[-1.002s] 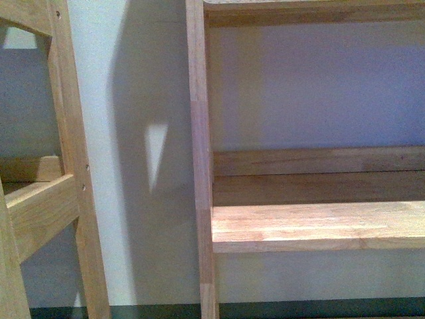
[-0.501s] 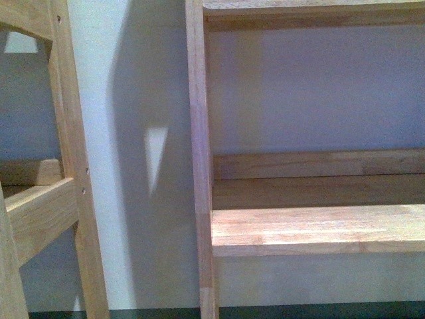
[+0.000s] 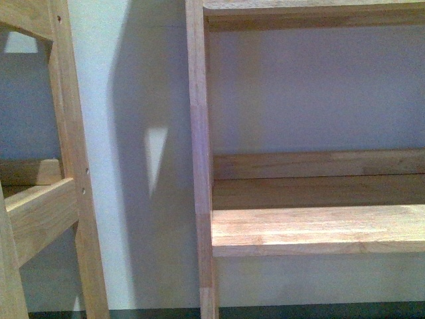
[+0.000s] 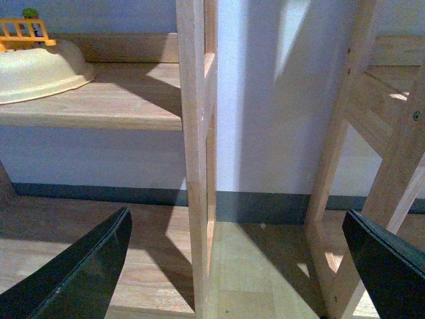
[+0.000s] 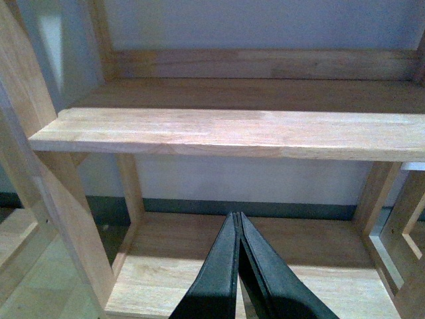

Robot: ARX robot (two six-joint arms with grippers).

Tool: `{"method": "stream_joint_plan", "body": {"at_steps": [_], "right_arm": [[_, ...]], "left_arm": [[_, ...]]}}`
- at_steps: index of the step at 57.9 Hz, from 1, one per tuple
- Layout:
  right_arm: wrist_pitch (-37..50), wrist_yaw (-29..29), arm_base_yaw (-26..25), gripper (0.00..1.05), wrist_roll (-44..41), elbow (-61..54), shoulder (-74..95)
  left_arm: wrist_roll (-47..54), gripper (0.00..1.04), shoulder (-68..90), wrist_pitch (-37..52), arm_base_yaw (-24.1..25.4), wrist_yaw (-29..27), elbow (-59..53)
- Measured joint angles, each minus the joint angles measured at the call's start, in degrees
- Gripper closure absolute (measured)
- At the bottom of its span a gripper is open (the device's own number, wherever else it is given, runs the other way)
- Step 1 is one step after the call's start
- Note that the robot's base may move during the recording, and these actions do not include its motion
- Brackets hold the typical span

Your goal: Put away toys

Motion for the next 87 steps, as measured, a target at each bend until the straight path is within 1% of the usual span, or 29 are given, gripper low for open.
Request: {"method": "stream_joint_plan", "body": {"at_steps": [51, 55, 56, 59, 60, 74, 84, 87], "right_arm": [[1.2, -0.1, -0.1, 1.01, 0.0, -6.3, -5.7], [1.2, -0.1, -0.1, 0.88, 0.0, -6.3, -5.7], [1.2, -0.1, -0.1, 0.82, 0.0, -6.3, -5.7], [1.2, -0.1, -0.1, 0.72, 0.0, -6.3, -5.7], [1.2, -0.1, -0.1, 0.70, 0.0, -6.3, -5.7], [1.2, -0.1, -0.1, 0.29, 0.0, -6.3, -5.7], [1.2, -0.1, -0.1, 0.05, 0.0, -6.3, -5.7], [1.2, -0.1, -0.1, 0.06, 0.0, -6.3, -5.7]], "left_arm": [[0.0, 0.06, 0.0, 0.0, 0.0, 0.0, 0.0], [0.0, 0.06, 0.0, 0.0, 0.0, 0.0, 0.0], [0.0, 0.06, 0.0, 0.0, 0.0, 0.0, 0.0], [0.0, 0.06, 0.0, 0.0, 0.0, 0.0, 0.0], [0.0, 0.06, 0.0, 0.0, 0.0, 0.0, 0.0], [0.0, 0.06, 0.0, 0.0, 0.0, 0.0, 0.0], [0.0, 0.06, 0.0, 0.0, 0.0, 0.0, 0.0], [0.0, 0.06, 0.0, 0.0, 0.0, 0.0, 0.0]]}}
